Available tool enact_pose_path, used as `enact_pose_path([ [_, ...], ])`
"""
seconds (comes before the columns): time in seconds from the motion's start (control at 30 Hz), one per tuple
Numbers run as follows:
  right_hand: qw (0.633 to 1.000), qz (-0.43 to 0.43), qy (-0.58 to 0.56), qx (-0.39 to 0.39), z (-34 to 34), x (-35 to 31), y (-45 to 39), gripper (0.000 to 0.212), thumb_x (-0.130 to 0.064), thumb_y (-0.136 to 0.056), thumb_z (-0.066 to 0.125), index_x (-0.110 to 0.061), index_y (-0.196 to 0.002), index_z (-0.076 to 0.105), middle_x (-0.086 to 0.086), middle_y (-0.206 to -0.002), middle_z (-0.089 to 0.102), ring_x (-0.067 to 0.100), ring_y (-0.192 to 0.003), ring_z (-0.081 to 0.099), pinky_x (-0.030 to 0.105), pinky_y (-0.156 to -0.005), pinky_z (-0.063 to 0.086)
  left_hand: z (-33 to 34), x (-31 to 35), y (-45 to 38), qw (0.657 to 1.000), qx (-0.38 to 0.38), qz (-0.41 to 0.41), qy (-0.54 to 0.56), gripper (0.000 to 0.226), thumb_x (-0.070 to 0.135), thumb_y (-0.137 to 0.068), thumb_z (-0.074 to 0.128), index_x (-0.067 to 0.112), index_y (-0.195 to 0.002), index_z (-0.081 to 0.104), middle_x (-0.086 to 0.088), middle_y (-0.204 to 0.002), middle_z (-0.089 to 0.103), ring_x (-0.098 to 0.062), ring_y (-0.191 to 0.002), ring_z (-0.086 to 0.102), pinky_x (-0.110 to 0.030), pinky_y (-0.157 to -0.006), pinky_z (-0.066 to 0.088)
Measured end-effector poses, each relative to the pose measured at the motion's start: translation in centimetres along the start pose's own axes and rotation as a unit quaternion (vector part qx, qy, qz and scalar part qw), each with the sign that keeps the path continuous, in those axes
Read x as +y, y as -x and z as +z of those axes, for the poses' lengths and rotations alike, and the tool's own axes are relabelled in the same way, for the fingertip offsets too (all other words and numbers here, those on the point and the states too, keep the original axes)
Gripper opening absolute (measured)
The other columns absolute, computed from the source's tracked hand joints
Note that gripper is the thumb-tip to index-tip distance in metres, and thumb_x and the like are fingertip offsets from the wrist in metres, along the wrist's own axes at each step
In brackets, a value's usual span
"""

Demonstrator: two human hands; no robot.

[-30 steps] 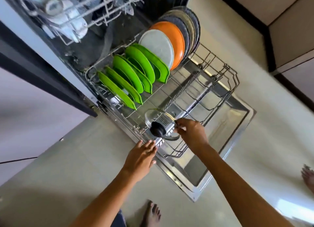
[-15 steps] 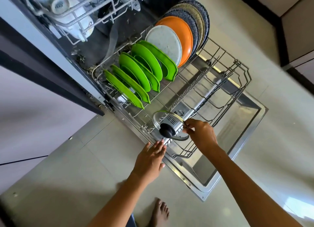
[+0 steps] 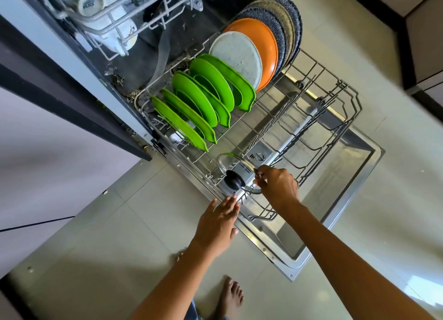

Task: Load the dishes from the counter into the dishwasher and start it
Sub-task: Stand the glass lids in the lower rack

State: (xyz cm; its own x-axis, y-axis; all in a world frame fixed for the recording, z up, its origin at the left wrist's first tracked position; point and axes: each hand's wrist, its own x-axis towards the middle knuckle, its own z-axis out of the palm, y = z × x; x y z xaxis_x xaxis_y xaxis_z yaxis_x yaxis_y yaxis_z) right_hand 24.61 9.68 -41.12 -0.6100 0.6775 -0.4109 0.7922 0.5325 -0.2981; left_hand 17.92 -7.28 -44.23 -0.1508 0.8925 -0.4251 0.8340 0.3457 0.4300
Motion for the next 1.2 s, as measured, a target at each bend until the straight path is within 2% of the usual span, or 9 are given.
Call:
enact_pose_path([
  [0.2, 1.000, -0.026, 0.002, -0.003, 0.9, -0.9, 0.1, 0.030, -0.025, -0.090, 0.059, -0.023, -0.120, 0.059, 0.005, -0.104, 0.069, 0.017, -0.082, 0.067, 0.021, -0.070, 0.050, 0.0, -0.2, 0.0, 1.000, -0.008, 0.002, 0.003, 0.065, 0.034, -0.099, 0.041, 0.017, -0.151, 0.005, 0.000, -0.157, -0.008, -0.014, -0.144, -0.008, -0.027, -0.107, -0.015],
  [0.33, 0.999, -0.039, 0.020, 0.004, 0.9, -0.4, 0.3, 0.032, -0.026, -0.090, 0.058, -0.021, -0.122, 0.060, 0.007, -0.106, 0.070, 0.019, -0.086, 0.068, 0.027, -0.076, 0.052, 0.0, -0.1, -0.1, 1.000, -0.012, 0.002, 0.008, 0.065, 0.033, -0.099, 0.041, 0.016, -0.151, 0.006, 0.000, -0.157, -0.008, -0.014, -0.144, -0.008, -0.027, -0.108, -0.014],
  [0.6, 1.000, -0.011, 0.014, 0.007, 1.6, -0.5, 1.2, 0.028, -0.023, -0.090, 0.060, -0.017, -0.116, 0.064, 0.009, -0.094, 0.072, 0.020, -0.075, 0.068, 0.023, -0.067, 0.050, 0.1, 0.3, -0.4, 1.000, 0.013, -0.009, 0.016, 0.059, 0.029, -0.099, 0.042, 0.013, -0.150, 0.017, -0.004, -0.158, 0.009, -0.016, -0.145, 0.003, -0.029, -0.112, -0.008],
  [0.8, 0.999, 0.003, 0.038, -0.021, 1.8, -0.7, 2.0, 0.030, -0.037, -0.088, 0.058, -0.021, -0.114, 0.064, 0.004, -0.099, 0.070, 0.018, -0.084, 0.066, 0.027, -0.074, 0.051, 0.4, 0.3, -0.2, 1.000, 0.011, -0.004, 0.015, 0.061, 0.029, -0.099, 0.043, 0.012, -0.150, 0.014, -0.004, -0.158, 0.006, -0.018, -0.145, 0.002, -0.028, -0.112, -0.008],
  [0.93, 0.999, 0.031, 0.027, -0.031, 1.4, -1.0, 2.3, 0.032, -0.029, -0.088, 0.062, -0.022, -0.119, 0.060, 0.002, -0.109, 0.069, 0.015, -0.091, 0.066, 0.025, -0.077, 0.049, -0.1, 0.2, -0.1, 1.000, 0.005, -0.004, 0.029, 0.058, 0.029, -0.099, 0.042, 0.012, -0.149, 0.019, -0.004, -0.157, 0.010, -0.017, -0.145, 0.004, -0.029, -0.114, -0.002],
  [1.0, 0.999, 0.051, 0.006, -0.017, 0.6, -1.4, 2.6, 0.033, -0.023, -0.088, 0.062, -0.022, -0.120, 0.060, 0.002, -0.112, 0.068, 0.015, -0.091, 0.067, 0.027, -0.078, 0.053, -1.0, 0.3, 0.4, 0.998, 0.038, -0.009, 0.052, 0.052, 0.028, -0.099, 0.042, 0.013, -0.146, 0.028, -0.003, -0.156, 0.018, -0.016, -0.144, 0.009, -0.027, -0.114, 0.000],
  [1.07, 0.998, 0.054, -0.015, 0.012, -0.8, -2.3, 3.4, 0.029, -0.020, -0.089, 0.061, -0.020, -0.118, 0.062, 0.003, -0.108, 0.069, 0.014, -0.085, 0.068, 0.027, -0.075, 0.055, -2.7, 0.5, 1.6, 0.991, 0.111, -0.021, 0.066, 0.044, 0.026, -0.097, 0.046, 0.010, -0.138, 0.043, -0.005, -0.150, 0.033, -0.019, -0.141, 0.024, -0.025, -0.111, 0.006],
  [1.13, 0.997, 0.024, -0.044, 0.051, -2.6, -3.8, 4.7, 0.023, -0.017, -0.089, 0.061, -0.018, -0.112, 0.066, 0.002, -0.103, 0.071, 0.013, -0.079, 0.069, 0.024, -0.072, 0.054, -5.3, 1.0, 3.5, 0.982, 0.175, -0.043, 0.062, 0.036, 0.024, -0.093, 0.053, 0.009, -0.126, 0.056, -0.007, -0.138, 0.050, -0.022, -0.132, 0.041, -0.028, -0.108, 0.018],
  [1.2, 0.995, -0.023, -0.068, 0.074, -5.3, -6.3, 6.6, 0.020, -0.015, -0.089, 0.061, -0.019, -0.106, 0.069, -0.001, -0.098, 0.073, 0.013, -0.074, 0.069, 0.021, -0.068, 0.051, -8.8, 1.9, 6.4, 0.972, 0.212, -0.079, 0.059, 0.036, 0.027, -0.093, 0.053, 0.012, -0.125, 0.058, -0.003, -0.136, 0.052, -0.020, -0.130, 0.043, -0.029, -0.108, 0.017],
])
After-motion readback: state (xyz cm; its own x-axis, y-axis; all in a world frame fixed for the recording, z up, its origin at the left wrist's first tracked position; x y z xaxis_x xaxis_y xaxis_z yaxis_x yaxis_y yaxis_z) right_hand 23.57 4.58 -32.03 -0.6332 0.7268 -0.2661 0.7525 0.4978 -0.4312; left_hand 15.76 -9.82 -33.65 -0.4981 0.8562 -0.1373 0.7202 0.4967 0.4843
